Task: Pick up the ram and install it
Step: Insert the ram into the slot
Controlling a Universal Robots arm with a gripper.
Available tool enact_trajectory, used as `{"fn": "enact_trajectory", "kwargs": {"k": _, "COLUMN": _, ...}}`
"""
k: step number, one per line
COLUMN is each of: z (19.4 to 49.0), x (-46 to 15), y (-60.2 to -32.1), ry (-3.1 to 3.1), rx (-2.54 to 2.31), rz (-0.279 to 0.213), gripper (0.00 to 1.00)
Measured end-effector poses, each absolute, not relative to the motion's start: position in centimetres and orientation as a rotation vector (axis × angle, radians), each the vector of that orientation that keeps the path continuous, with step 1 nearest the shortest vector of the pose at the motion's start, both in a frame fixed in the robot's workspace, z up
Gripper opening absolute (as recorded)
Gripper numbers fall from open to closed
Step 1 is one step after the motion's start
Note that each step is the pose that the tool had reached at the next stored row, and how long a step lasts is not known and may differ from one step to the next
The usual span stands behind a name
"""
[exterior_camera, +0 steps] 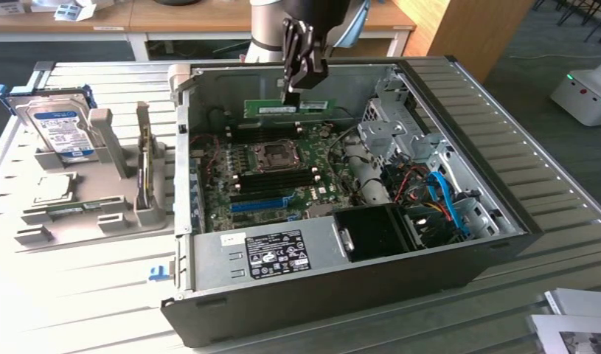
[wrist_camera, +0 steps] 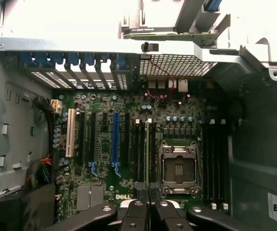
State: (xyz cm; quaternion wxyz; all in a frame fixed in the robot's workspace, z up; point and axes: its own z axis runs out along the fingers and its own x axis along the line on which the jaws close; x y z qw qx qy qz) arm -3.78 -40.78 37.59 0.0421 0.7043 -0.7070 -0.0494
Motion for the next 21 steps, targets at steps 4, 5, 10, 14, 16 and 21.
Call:
{"fn": "enact_trajectory", "kwargs": {"k": 4, "z": 37.0, "x": -3.8, "y": -40.8, "ry": -2.160, "rx": 2.151, "rz": -0.143, "gripper": 0.12}}
{"fn": "enact_trajectory", "kwargs": {"k": 5, "z": 36.9, "x": -3.8, "y": -40.8, "ry": -2.160, "rx": 2.150, "rz": -0.140, "gripper": 0.12}}
{"fn": "enact_trajectory", "kwargs": {"k": 10, "z": 36.2, "x": -3.8, "y": -40.8, "ry": -2.154, "rx": 2.142, "rz": -0.124, "gripper": 0.12}}
{"fn": "enact_trajectory", "kwargs": {"k": 14, "z": 35.7, "x": -3.8, "y": -40.8, "ry": -2.148, "rx": 2.134, "rz": -0.107, "gripper": 0.12}}
{"fn": "enact_trajectory", "kwargs": {"k": 16, "z": 35.5, "x": -3.8, "y": -40.8, "ry": -2.144, "rx": 2.129, "rz": -0.098, "gripper": 0.12}}
{"fn": "enact_trajectory", "kwargs": {"k": 21, "z": 34.9, "x": -3.8, "y": -40.8, "ry": -2.136, "rx": 2.119, "rz": -0.077, "gripper": 0.12}}
